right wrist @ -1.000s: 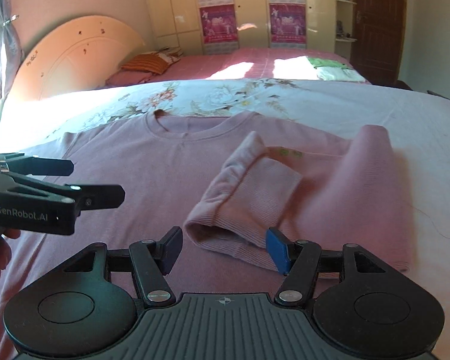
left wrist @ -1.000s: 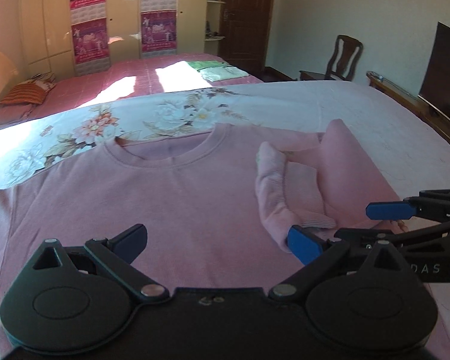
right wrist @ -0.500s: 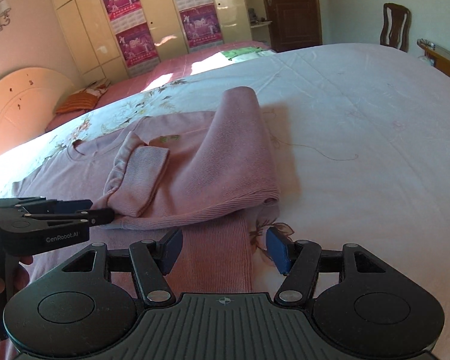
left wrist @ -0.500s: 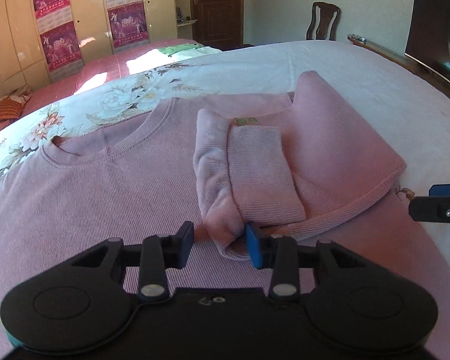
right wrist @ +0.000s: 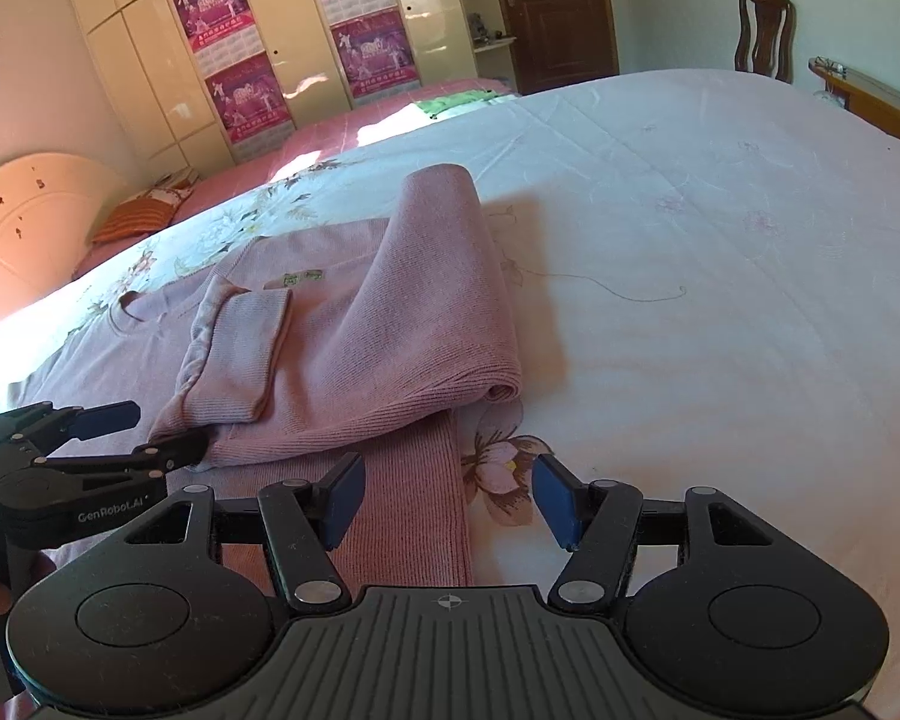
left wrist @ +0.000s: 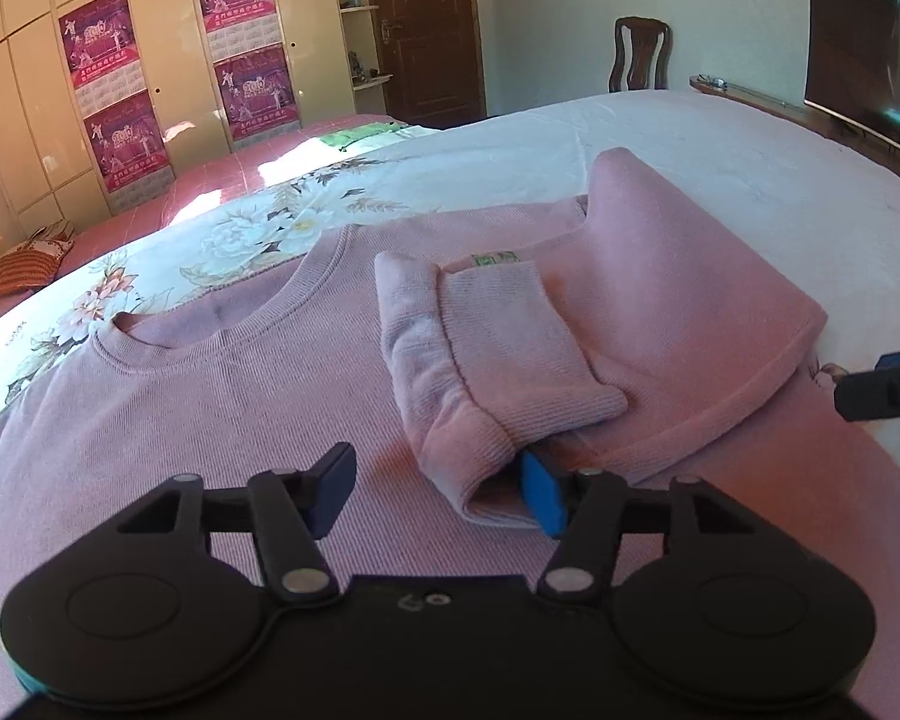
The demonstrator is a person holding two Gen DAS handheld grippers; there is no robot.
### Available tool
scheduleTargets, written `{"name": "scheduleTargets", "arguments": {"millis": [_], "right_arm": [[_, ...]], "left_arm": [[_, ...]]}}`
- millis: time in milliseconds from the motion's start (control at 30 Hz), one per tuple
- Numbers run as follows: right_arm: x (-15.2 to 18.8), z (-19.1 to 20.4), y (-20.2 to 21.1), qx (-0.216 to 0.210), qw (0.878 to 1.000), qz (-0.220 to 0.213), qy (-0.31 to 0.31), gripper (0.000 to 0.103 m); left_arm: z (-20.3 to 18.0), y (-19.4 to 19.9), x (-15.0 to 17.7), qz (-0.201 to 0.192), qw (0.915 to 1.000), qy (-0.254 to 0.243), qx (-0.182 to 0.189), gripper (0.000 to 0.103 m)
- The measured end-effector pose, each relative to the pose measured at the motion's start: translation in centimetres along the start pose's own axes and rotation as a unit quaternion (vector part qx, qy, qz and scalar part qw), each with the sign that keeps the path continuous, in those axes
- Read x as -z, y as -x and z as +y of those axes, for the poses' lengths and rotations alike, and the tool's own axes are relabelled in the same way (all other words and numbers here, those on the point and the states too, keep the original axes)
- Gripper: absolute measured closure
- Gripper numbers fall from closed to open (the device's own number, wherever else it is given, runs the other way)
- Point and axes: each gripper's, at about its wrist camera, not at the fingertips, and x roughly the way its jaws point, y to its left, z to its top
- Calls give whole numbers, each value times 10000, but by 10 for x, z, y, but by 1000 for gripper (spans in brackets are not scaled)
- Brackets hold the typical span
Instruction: Fold small clothes
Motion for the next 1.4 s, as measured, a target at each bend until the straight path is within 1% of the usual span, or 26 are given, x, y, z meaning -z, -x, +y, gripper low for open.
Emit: {"name": "scheduleTargets", "arguments": {"millis": [67, 167, 200, 233, 333, 467, 567, 667, 700, 733, 767, 833, 867, 933, 967, 1000, 1033, 1067, 1100, 1167, 1200, 1233, 1267, 1300, 1333, 1400], "right_arm": [[-1, 0, -1, 22, 10000, -3, 29, 42], [-1, 0, -4, 145, 9999, -43, 67, 42], [-2, -1, -5, 186, 9998, -47, 66, 42], [-2, -2, -7, 232, 9997, -43, 76, 42], [-2, -3, -12, 314, 9994, -11, 120, 42], [-1, 2, -20, 405, 9985, 11, 361, 42], [-1, 9, -25, 368, 9982, -44, 476, 42], [-6, 22, -34, 237, 9975, -147, 646, 42], [-7, 26, -38, 217, 9971, -151, 715, 48], [-9, 30, -43, 207, 9967, -130, 769, 66], [-11, 32, -49, 243, 9964, -79, 810, 72], [-12, 34, -59, 300, 9956, -20, 883, 74], [-13, 32, -61, 323, 9955, -23, 895, 74], [-14, 25, -63, 417, 9957, -27, 831, 77], [-14, 19, -64, 463, 9965, -9, 697, 84], [-16, 11, -64, 372, 9982, 37, 476, 90], [-17, 6, -61, 297, 9992, 62, 278, 90], [-17, 6, -60, 307, 9991, 78, 276, 90], [-17, 8, -58, 342, 9987, 94, 359, 90], [-16, 11, -52, 274, 9983, 211, 468, 90], [-16, 12, -47, 143, 9985, 294, 429, 90], [-16, 12, -41, -14, 9987, 303, 413, 88], [-15, 14, -34, -156, 9986, 237, 447, 83], [-14, 16, -28, -204, 9986, 147, 473, 59], [-16, 20, -24, -244, 9984, 10, 519, 42], [-26, 27, -27, -287, 9975, -120, 632, 42]], "left_arm": [[-1, -4, -1, -46, 9999, 113, -15, 53], [5, -8, 0, -183, 9989, 442, 25, 81], [9, -7, -1, -232, 9978, 620, -41, 90], [16, -4, -2, -330, 9957, 864, -56, 93], [40, 15, -3, -771, 9860, 1470, -173, 94], [71, 41, -2, -1079, 9707, 2120, -332, 95], [90, 56, 3, -1175, 9605, 2486, -433, 95], [102, 62, 12, -1142, 9584, 2558, -553, 95], [106, 62, 16, -1104, 9587, 2548, -612, 95], [108, 62, 19, -1067, 9581, 2569, -679, 95], [111, 62, 22, -1017, 9569, 2623, -723, 95], [116, 59, 27, -941, 9543, 2719, -809, 95], [117, 57, 29, -898, 9551, 2688, -869, 95], [119, 45, 34, -568, 9611, 2542, -919, 95], [120, 39, 38, -428, 9603, 2601, -915, 94], [122, 34, 44, -204, 9594, 2674, -873, 91], [123, 34, 47, -153, 9586, 2705, -878, 88], [123, 37, 49, -205, 9581, 2706, -922, 85], [125, 43, 52, -204, 9570, 2714, -1008, 77], [131, 52, 54, -254, 9503, 2890, -1128, 57], [135, 57, 55, -297, 9442, 3035, -1245, 32], [138, 58, 58, -358, 9410, 3104, -1299, 23], [140, 58, 58, -375, 9423, 3088, -1234, 24], [143, 54, 57, -321, 9452, 3054, -1110, 28], [145, 51, 56, -272, 9457, 3052, -1084, 28], [151, 45, 54, -337, 9429, 3111, -1142, 29]]}}
